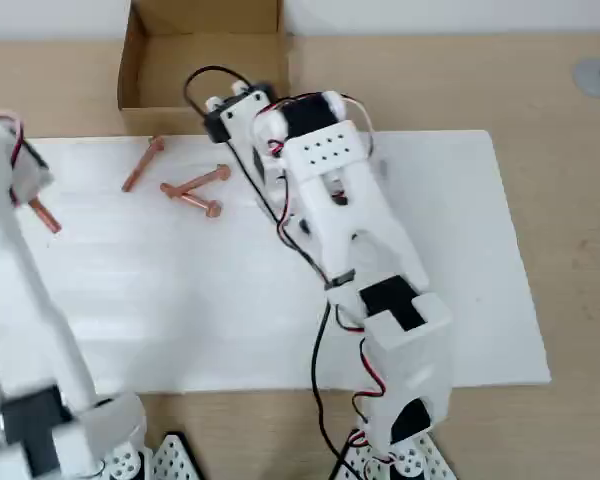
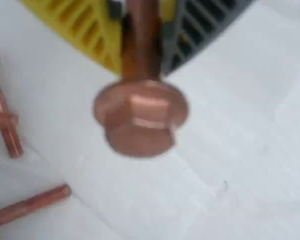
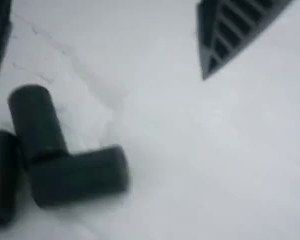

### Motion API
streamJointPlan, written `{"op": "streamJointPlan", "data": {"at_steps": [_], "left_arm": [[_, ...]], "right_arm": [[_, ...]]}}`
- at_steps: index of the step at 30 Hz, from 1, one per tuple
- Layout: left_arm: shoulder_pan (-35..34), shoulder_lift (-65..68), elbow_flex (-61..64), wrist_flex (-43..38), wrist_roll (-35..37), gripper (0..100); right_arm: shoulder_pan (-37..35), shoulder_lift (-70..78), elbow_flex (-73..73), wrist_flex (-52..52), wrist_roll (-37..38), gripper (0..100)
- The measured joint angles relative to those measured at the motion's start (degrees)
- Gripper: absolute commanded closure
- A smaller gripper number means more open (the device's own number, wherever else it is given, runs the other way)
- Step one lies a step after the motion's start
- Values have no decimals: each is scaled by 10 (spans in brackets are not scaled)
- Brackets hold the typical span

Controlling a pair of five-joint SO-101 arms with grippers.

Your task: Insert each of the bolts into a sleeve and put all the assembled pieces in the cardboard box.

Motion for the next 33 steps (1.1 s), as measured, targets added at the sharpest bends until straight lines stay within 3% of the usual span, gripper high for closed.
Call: {"op": "streamJointPlan", "data": {"at_steps": [9, 12, 21, 33], "left_arm": [[0, -222, 251, -84, -76, 994], [0, -268, 316, -97, -79, 994], [0, -418, 454, -172, -93, 994], [0, -550, 547, -210, -95, 995]], "right_arm": [[56, 0, 66, 0, -3, 699], [66, 16, 76, 0, 56, 699], [89, 42, 76, 0, 325, 698], [96, 156, 33, -30, 357, 699]]}}
